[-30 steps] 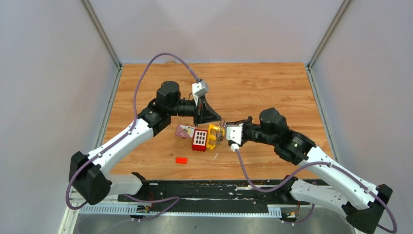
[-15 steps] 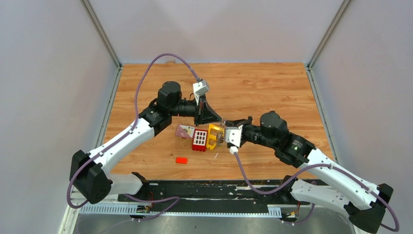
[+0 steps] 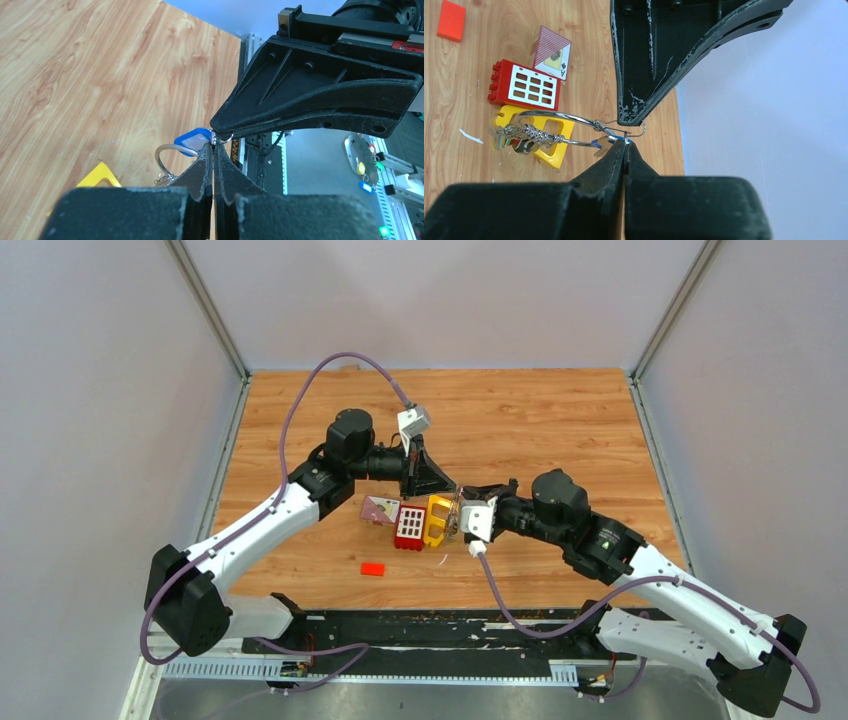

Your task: Put the keys on the keyring

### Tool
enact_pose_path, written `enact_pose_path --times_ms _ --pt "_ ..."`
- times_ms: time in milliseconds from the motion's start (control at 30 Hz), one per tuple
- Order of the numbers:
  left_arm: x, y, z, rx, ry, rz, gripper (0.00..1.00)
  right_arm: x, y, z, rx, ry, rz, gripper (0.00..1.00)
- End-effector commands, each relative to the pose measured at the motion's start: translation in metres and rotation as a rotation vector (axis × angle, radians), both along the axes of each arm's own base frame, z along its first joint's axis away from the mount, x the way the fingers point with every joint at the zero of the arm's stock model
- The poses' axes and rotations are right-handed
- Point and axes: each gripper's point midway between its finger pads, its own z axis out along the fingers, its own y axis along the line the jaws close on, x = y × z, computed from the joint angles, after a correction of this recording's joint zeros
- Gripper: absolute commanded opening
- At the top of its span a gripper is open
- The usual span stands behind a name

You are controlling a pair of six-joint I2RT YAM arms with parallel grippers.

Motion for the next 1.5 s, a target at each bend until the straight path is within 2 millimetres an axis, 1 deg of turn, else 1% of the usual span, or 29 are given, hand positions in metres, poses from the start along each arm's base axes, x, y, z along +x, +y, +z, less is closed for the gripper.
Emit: enact_pose_path --times_ms 0,400,1233,1467 --pt "-0.006 -0.005 0.015 -0.056 -0.025 -0.036 0.00 0.004 0.002 0.012 0.036 -0.045 -0.012 0.00" --pt "-0.014 -0.004 0.017 -0.083 -0.027 -0.064 0.00 0.006 0.001 0.010 0.033 -0.057 -0.023 0.00" --pt "-0.011 -0.006 0.010 -0.075 -0.008 -0.061 0.00 0.001 -0.002 0.020 0.060 -0.061 -0.015 0.00" --pt "-0.011 -0.007 0.009 -0.078 0.002 -0.067 0.00 0.000 -0.002 0.020 0.061 -0.058 -0.011 0.00"
